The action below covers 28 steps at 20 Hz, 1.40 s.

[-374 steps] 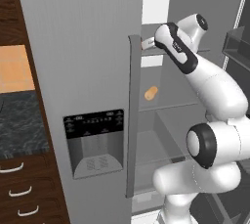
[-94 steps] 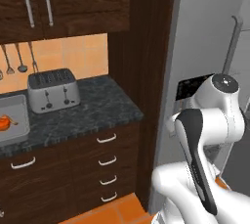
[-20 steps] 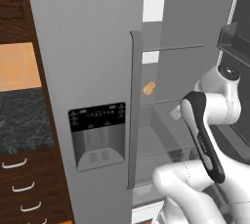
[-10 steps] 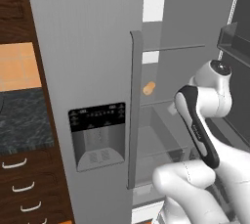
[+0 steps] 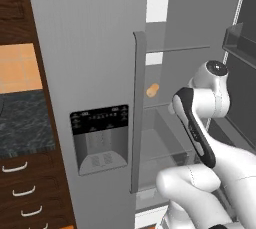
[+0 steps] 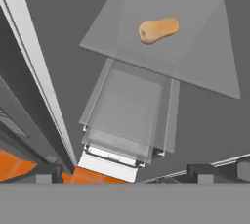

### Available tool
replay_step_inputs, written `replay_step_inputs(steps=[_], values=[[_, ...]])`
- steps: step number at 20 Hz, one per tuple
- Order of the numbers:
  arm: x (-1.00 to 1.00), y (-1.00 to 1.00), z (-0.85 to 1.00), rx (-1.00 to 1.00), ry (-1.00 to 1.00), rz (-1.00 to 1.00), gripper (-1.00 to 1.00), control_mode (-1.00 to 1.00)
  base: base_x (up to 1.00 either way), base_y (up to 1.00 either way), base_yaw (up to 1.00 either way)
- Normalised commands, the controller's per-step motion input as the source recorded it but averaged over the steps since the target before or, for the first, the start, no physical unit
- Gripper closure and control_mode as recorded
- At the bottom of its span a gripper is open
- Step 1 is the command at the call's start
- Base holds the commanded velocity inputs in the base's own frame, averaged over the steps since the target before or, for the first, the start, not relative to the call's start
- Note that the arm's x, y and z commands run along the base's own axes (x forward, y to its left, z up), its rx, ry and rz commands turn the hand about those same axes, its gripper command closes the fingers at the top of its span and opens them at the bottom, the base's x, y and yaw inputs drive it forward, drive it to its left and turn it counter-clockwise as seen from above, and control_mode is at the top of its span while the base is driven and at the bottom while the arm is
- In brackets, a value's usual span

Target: Place one squash and one chicken drumstick in each tupperware on the nearby counter, to pack two identical lunches.

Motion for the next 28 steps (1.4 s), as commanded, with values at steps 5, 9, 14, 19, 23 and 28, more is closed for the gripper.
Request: replay_step_inputs(steps=[5, 9, 14, 19, 23, 28], values=[[0.14, -0.23, -0.31, 0.08, -0.05, -0.03, -1.00, -1.00, 0.00, 0.00, 0.00], [0.50, -0.09, -0.06, 0.10, -0.05, 0.00, -1.00, -1.00, 0.00, 0.00, 0.00], [0.40, 0.00, -0.01, 0.13, 0.00, -0.10, -1.00, -1.00, 0.00, 0.00, 0.00], [0.10, 0.00, -0.05, 0.16, 0.00, -0.19, -1.00, -1.00, 0.00, 0.00, 0.00], [0.02, 0.00, -0.09, 0.15, 0.00, -0.22, -1.00, -1.00, 0.00, 0.00, 0.00], [0.19, 0.00, -0.05, 0.16, 0.00, -0.16, -1.00, -1.00, 0.00, 0.00, 0.00]])
